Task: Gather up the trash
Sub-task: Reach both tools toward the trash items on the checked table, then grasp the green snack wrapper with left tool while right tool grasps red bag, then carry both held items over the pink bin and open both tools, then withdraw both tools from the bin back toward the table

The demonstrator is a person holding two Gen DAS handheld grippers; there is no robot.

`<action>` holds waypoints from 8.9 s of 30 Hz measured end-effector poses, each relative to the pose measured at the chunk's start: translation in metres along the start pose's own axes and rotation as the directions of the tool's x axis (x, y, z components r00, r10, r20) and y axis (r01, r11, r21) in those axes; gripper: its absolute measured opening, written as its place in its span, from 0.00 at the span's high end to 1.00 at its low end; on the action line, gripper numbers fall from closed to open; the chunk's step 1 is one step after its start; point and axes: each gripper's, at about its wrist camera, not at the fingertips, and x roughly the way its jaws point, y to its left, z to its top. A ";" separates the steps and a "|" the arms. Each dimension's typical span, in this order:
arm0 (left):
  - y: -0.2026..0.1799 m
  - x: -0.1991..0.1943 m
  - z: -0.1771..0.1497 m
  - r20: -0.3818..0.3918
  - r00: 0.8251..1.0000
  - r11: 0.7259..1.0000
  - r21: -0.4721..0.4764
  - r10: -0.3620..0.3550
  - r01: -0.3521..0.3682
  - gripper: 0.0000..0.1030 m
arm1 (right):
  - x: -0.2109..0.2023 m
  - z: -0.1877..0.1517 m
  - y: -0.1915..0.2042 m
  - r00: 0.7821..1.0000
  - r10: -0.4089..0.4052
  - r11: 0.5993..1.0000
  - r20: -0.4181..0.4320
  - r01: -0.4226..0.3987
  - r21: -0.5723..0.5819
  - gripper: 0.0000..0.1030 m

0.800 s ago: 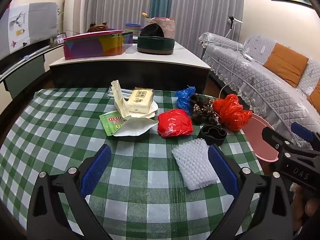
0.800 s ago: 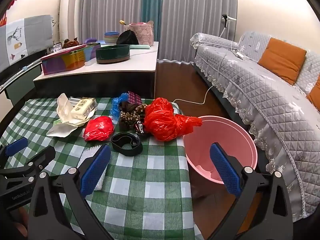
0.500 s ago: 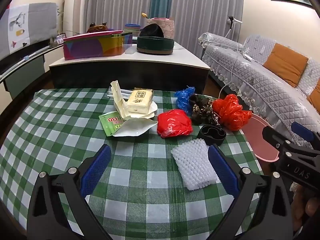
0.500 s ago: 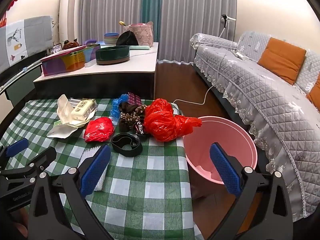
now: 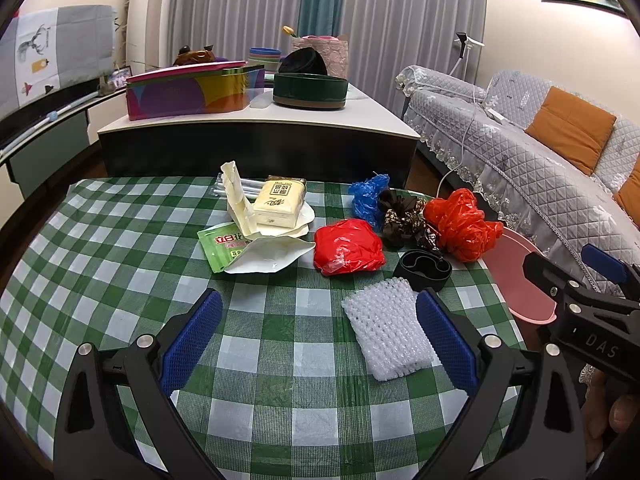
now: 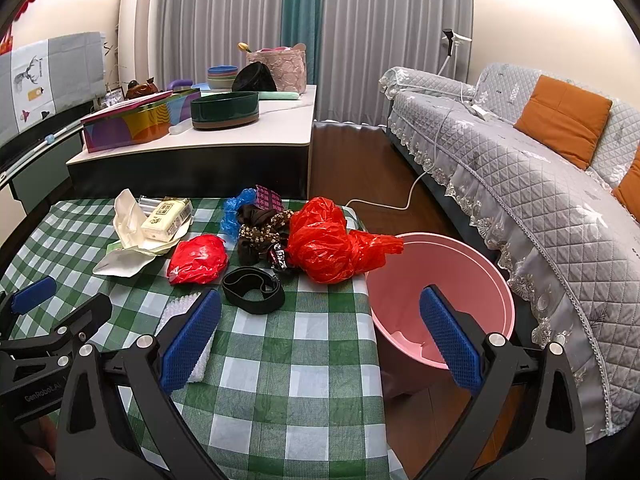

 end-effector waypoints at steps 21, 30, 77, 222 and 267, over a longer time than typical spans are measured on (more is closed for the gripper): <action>-0.001 0.001 0.000 -0.001 1.000 1.000 -0.003 0.000 0.000 0.09 | 0.000 0.000 0.000 1.000 0.001 1.000 -0.002 -0.001 0.007 0.06; 0.008 0.005 0.000 0.002 1.000 1.000 -0.024 0.017 -0.017 0.15 | 0.010 0.007 -0.007 1.000 0.016 0.999 -0.007 -0.015 0.052 0.22; 0.044 0.074 0.024 -0.125 0.990 0.991 -0.103 0.066 -0.080 0.94 | 0.111 0.034 -0.018 0.979 0.159 0.986 -0.125 -0.150 0.079 0.80; -0.100 -0.006 0.102 -0.068 0.988 0.989 0.026 -0.142 0.144 0.08 | -0.010 0.045 -0.156 0.996 0.000 0.960 0.084 -0.024 0.278 0.18; 0.071 0.036 0.055 -0.067 0.995 0.989 -0.128 0.069 -0.077 0.69 | 0.073 0.021 -0.011 0.963 0.242 0.967 -0.115 -0.230 0.108 0.17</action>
